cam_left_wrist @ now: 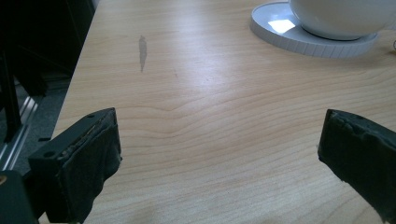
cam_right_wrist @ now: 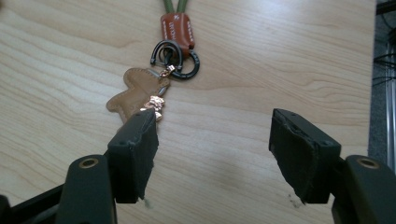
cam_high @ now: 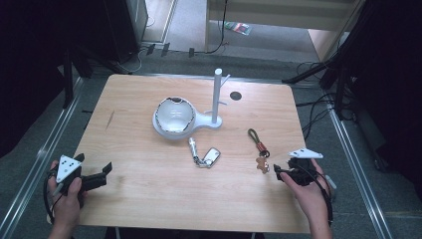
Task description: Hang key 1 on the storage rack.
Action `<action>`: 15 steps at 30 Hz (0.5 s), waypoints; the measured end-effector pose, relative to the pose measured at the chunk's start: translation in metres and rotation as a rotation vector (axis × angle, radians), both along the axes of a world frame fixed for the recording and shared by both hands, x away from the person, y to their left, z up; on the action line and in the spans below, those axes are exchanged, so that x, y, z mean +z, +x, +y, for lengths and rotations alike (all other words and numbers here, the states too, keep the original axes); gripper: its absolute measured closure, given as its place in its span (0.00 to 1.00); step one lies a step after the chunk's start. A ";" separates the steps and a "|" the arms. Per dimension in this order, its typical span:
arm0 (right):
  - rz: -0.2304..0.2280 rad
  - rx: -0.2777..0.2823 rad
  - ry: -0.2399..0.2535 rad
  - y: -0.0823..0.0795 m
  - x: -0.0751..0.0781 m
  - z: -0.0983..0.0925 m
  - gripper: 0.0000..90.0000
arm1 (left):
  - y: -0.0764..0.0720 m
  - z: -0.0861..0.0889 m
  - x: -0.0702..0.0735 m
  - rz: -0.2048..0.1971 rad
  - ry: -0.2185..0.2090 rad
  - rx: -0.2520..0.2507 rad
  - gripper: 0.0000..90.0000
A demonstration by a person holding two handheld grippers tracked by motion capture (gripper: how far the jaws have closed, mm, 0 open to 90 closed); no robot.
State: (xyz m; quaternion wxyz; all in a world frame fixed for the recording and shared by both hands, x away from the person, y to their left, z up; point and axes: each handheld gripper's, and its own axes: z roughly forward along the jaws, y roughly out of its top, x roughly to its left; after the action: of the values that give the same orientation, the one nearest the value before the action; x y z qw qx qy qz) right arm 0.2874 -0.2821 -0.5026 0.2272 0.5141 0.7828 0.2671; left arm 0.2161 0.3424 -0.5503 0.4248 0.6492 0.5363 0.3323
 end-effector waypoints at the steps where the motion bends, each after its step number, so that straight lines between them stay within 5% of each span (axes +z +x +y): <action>1: 0.014 0.008 -0.007 0.002 0.001 0.002 0.37 | 0.000 0.000 0.000 0.001 -0.001 -0.001 0.00; 15: 0.183 0.065 -0.091 0.042 0.016 0.015 0.43 | 0.001 0.001 0.000 0.027 -0.017 -0.040 0.00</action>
State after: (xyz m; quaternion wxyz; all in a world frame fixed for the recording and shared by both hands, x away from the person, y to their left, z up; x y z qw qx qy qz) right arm 0.3292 -0.2666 -0.4867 0.1690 0.4997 0.8280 0.1902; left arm 0.2170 0.3431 -0.5504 0.4294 0.6605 0.5320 0.3104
